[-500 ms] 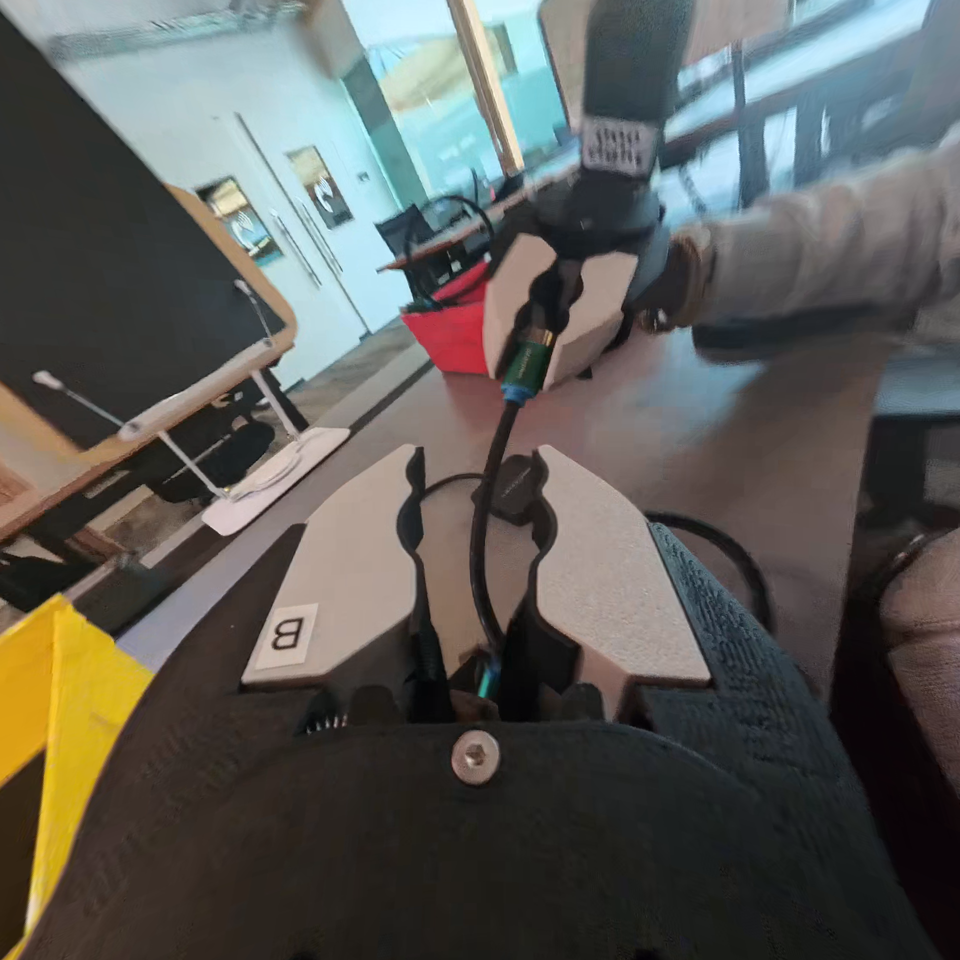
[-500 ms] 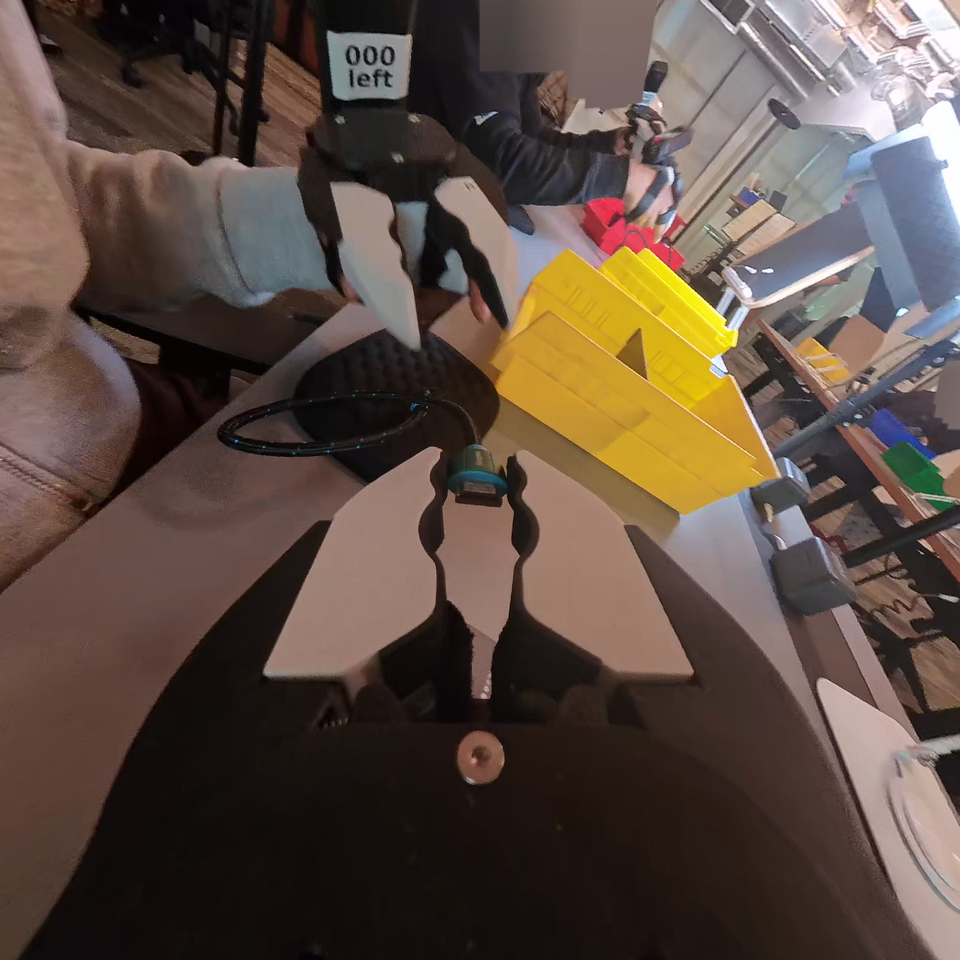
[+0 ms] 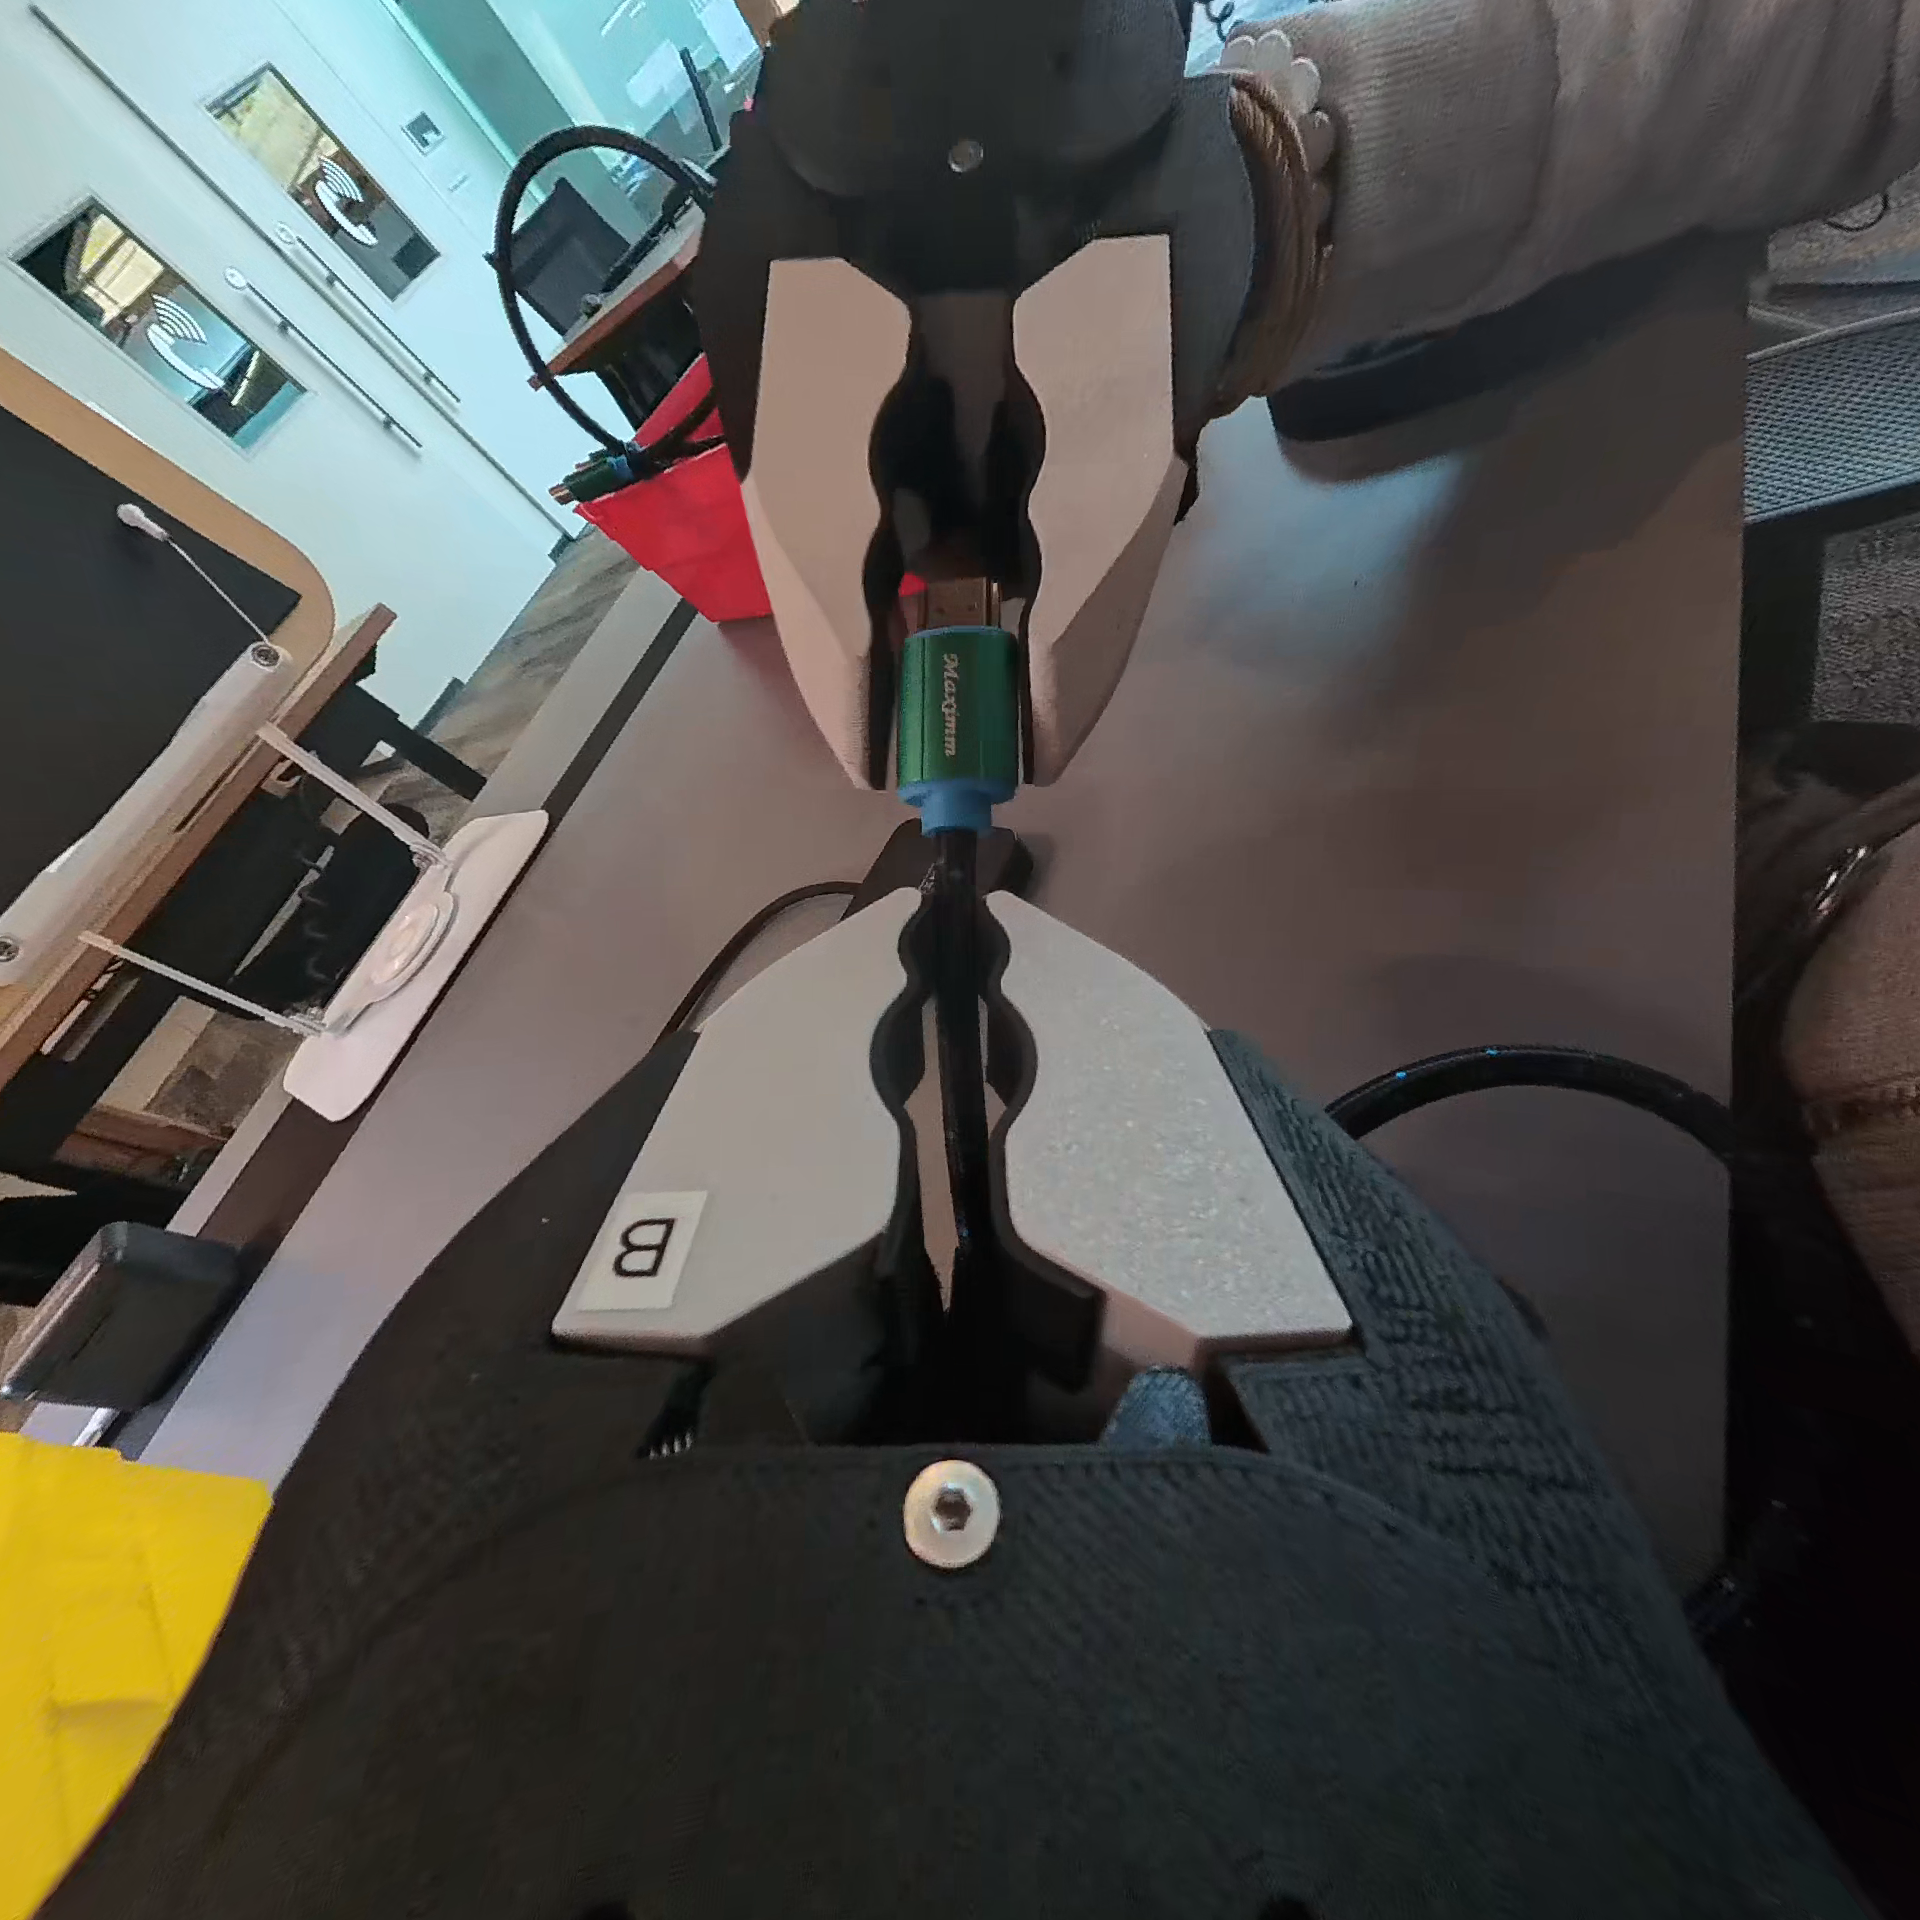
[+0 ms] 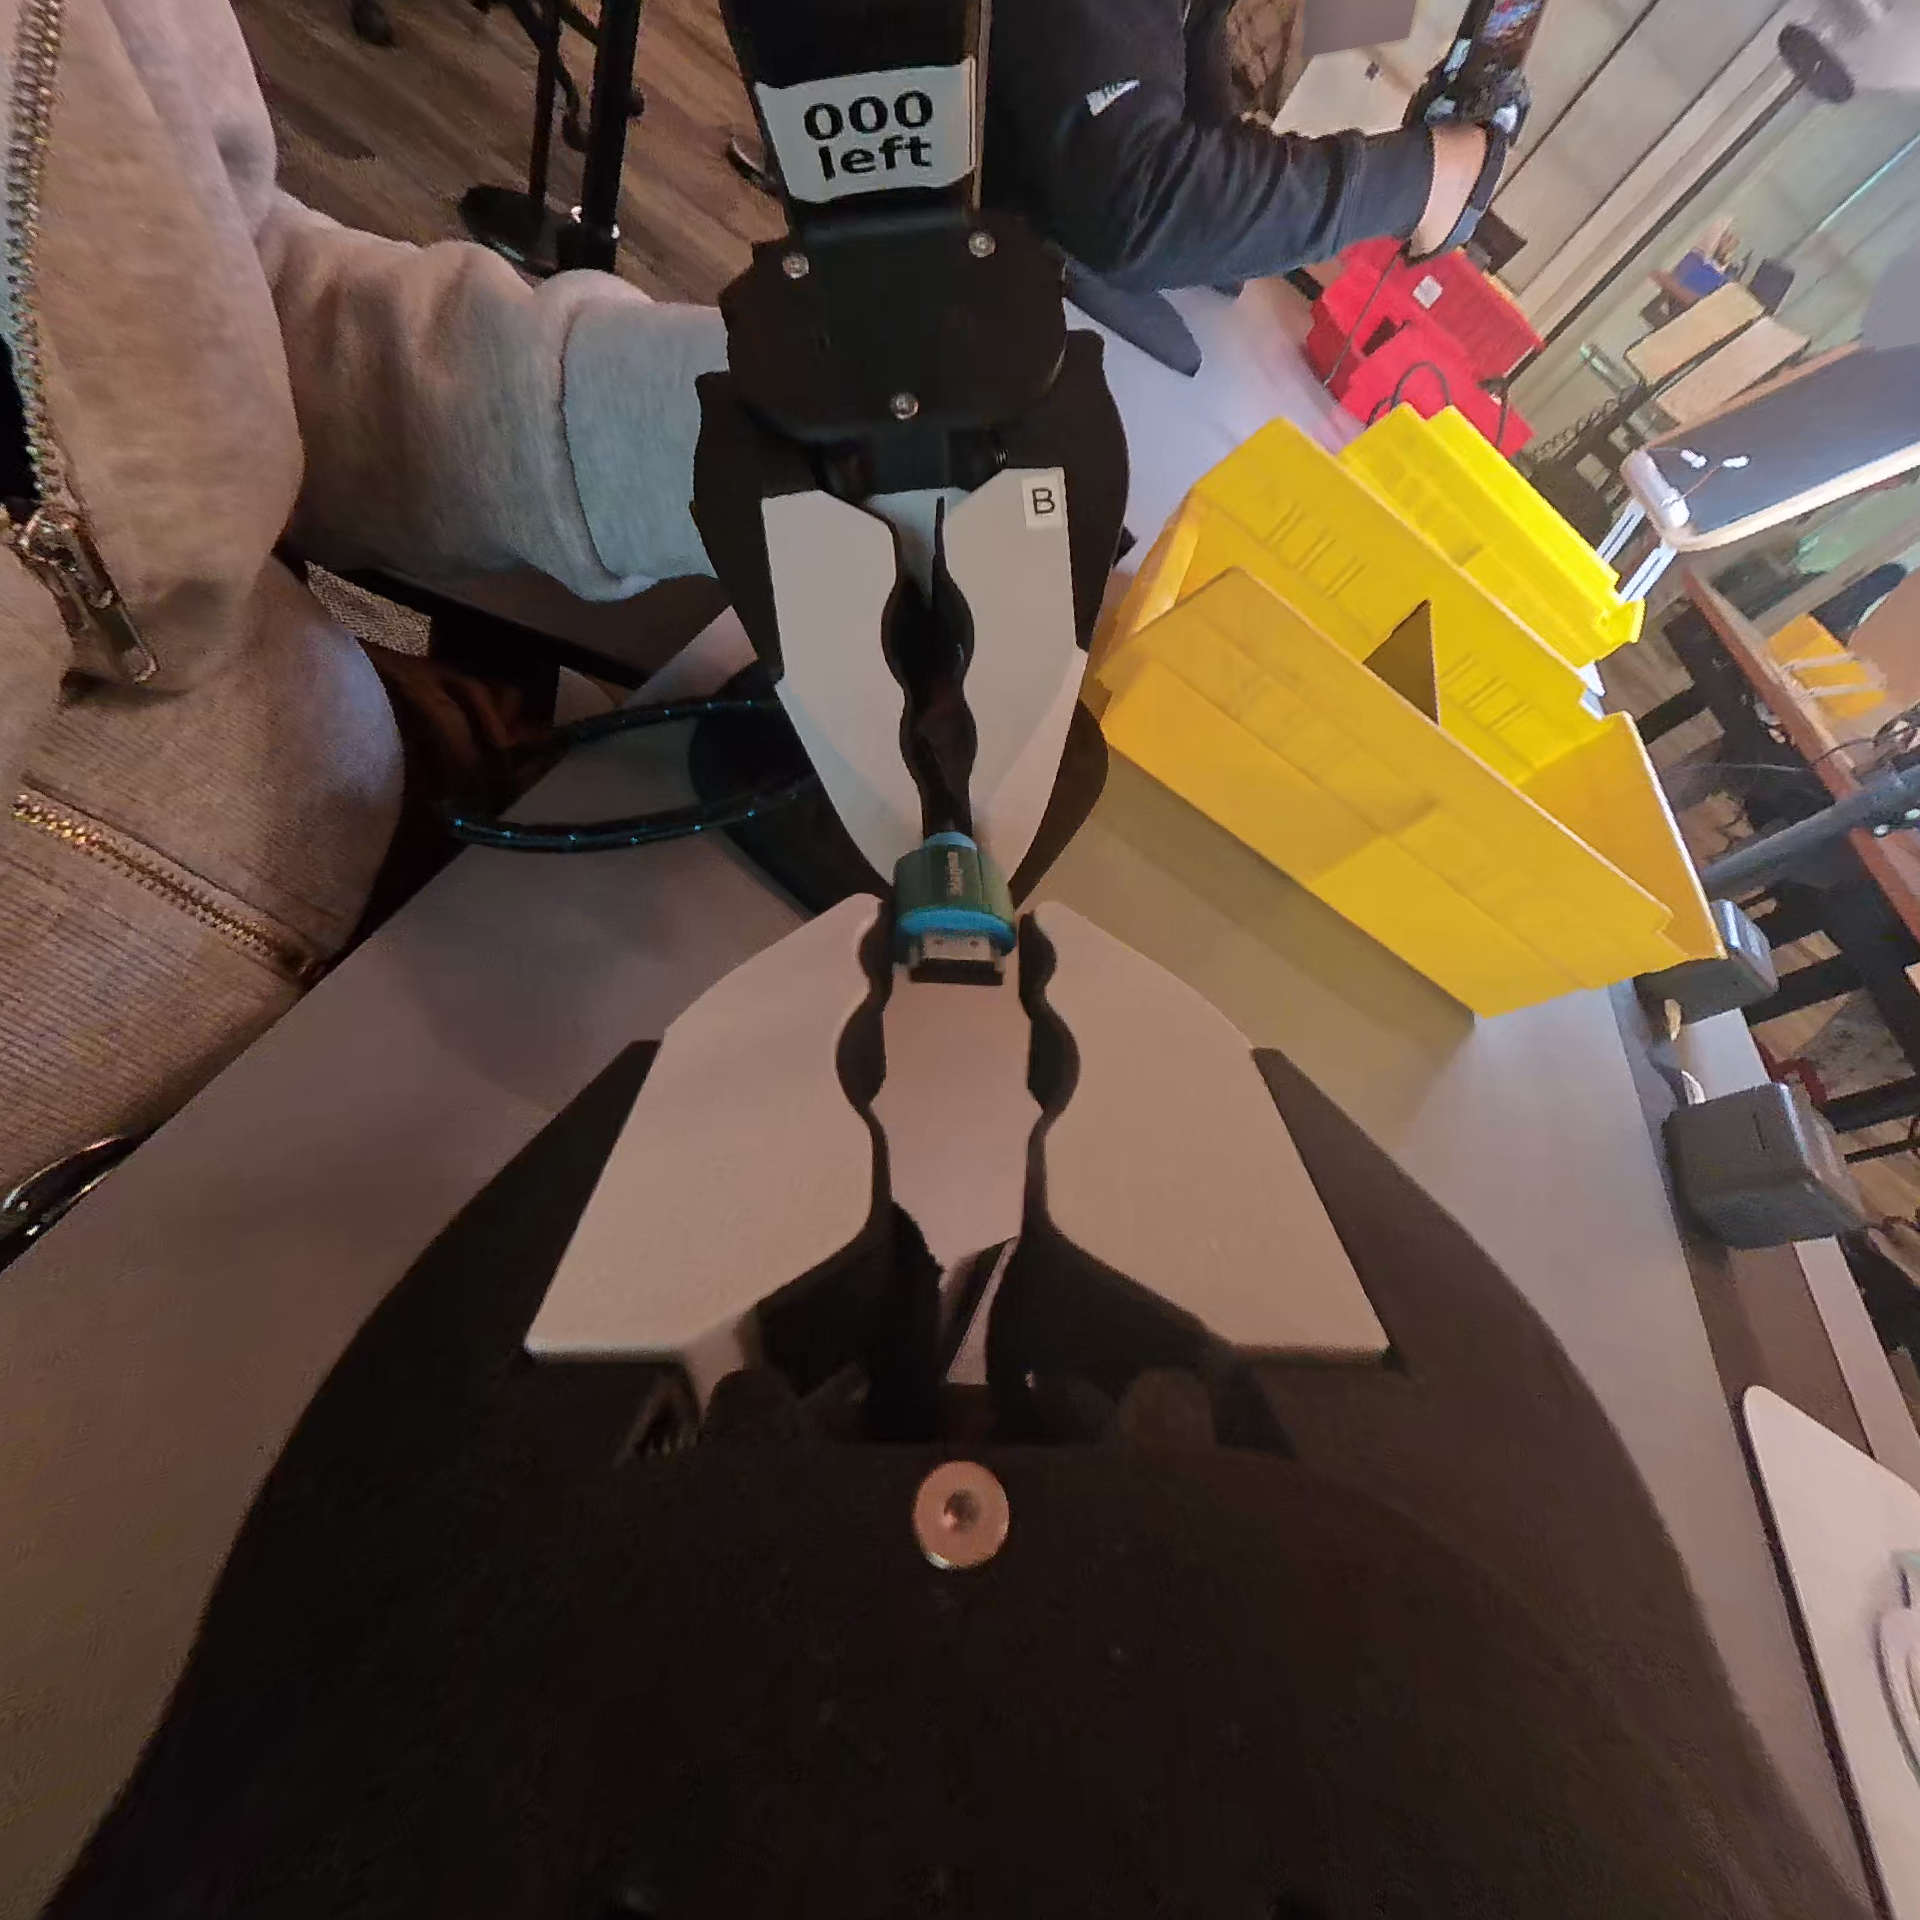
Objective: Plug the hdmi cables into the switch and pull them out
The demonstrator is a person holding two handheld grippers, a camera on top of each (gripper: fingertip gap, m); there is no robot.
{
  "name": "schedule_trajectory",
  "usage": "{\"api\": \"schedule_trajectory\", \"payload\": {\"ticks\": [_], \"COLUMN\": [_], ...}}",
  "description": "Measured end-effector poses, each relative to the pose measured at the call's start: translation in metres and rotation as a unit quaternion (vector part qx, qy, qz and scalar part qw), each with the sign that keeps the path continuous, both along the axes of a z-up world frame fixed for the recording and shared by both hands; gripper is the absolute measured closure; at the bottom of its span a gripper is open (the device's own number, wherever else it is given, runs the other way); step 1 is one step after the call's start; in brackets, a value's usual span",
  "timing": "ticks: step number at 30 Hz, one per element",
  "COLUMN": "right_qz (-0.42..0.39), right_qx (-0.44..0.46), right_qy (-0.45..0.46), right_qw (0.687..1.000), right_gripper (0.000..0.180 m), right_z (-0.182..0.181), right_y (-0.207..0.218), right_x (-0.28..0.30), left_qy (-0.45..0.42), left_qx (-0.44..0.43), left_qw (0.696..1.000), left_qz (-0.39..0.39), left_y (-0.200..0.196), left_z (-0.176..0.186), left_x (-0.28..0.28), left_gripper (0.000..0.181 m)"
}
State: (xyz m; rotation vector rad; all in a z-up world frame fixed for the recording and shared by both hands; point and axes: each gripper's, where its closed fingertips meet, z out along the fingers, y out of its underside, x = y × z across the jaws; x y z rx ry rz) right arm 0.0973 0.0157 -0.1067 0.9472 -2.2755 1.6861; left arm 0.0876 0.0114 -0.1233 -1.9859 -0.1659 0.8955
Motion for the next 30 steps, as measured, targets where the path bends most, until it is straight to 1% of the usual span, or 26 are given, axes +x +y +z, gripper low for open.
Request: {"api": "schedule_trajectory", "payload": {"ticks": [1, 5, 8, 11, 13, 15, 17, 18, 26, 28, 30], "right_qz": [0.001, 0.000, 0.003, -0.005, -0.005, 0.006, 0.005, 0.004, 0.000, 0.001, 0.009], "right_qx": [0.001, -0.008, -0.009, -0.012, -0.021, -0.019, -0.014, -0.008, 0.001, -0.005, -0.023], "right_qy": [-0.001, 0.018, 0.041, 0.070, 0.071, 0.066, 0.068, 0.071, 0.092, 0.100, 0.102], "right_qw": [1.000, 1.000, 0.999, 0.997, 0.997, 0.998, 0.998, 0.997, 0.996, 0.995, 0.994], "right_gripper": [0.158, 0.158, 0.158, 0.158, 0.152, 0.150, 0.152, 0.158, 0.158, 0.158, 0.158], "right_z": [0.000, 0.003, 0.006, 0.006, 0.008, 0.007, 0.006, 0.005, 0.002, 0.004, 0.012], "right_y": [0.000, -0.001, 0.000, -0.001, -0.002, -0.001, -0.001, -0.001, -0.002, -0.001, 0.000], "right_x": [0.001, 0.003, 0.008, 0.009, 0.009, 0.013, 0.014, 0.014, 0.014, 0.016, 0.021], "left_qy": [-0.001, 0.002, -0.003, -0.001, -0.001, -0.001, 0.003, 0.002, -0.002, 0.000, 0.011], "left_qx": [0.001, 0.015, 0.030, 0.014, 0.008, 0.001, -0.002, 0.000, 0.004, 0.014, 0.051], "left_qw": [1.000, 1.000, 0.999, 1.000, 1.000, 1.000, 1.000, 1.000, 1.000, 1.000, 0.998], "left_qz": [0.001, -0.003, -0.022, -0.018, -0.015, -0.014, -0.014, -0.015, -0.018, -0.024, -0.045], "left_y": [0.000, 0.000, 0.002, 0.000, 0.001, 0.002, 0.003, 0.004, 0.003, 0.003, 0.005], "left_z": [0.000, 0.003, 0.005, 0.004, 0.004, 0.001, 0.001, 0.002, 0.000, 0.002, 0.013], "left_x": [0.000, 0.001, 0.006, 0.007, 0.008, 0.008, 0.008, 0.008, 0.009, 0.011, 0.018], "left_gripper": [0.175, 0.175, 0.175, 0.175, 0.175, 0.175, 0.175, 0.175, 0.175, 0.175, 0.171]}}
